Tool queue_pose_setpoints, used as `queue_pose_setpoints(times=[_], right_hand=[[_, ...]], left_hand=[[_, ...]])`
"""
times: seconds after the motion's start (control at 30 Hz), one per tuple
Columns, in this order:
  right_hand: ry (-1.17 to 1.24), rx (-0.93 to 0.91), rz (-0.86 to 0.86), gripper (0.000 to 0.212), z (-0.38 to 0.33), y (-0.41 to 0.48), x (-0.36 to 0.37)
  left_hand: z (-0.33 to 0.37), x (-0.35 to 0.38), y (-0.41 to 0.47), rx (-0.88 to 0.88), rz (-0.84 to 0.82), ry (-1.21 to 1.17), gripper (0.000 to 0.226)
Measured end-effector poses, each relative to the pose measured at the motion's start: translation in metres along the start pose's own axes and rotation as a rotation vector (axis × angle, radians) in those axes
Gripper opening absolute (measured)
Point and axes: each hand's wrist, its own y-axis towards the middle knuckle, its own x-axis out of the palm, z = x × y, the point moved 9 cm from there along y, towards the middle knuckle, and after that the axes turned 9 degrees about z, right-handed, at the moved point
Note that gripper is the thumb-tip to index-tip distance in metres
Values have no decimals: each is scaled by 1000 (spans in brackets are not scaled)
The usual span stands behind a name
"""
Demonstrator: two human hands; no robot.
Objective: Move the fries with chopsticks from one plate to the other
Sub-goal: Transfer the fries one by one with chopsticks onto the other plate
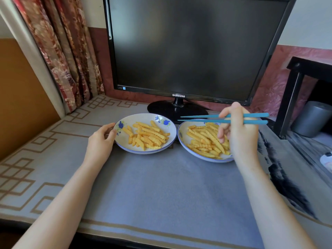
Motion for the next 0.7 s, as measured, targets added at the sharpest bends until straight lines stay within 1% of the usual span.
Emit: queue_pose_setpoints(times=[0.17,0.27,0.5,0.7], right_hand=[[-60,29,53,35,4,13,-23],[-65,44,50,36,5,17,-27],[-185,-45,54,38,5,14,-22],[-194,-60,13,40,13,12,-13]], left_hand=[[1,0,-1,-3,-1,4,33],[0,1,-1,-1,-4,2,33],[0,1,0,2,-5,1,32],[-1,1,0,-1,-7,-1,31]])
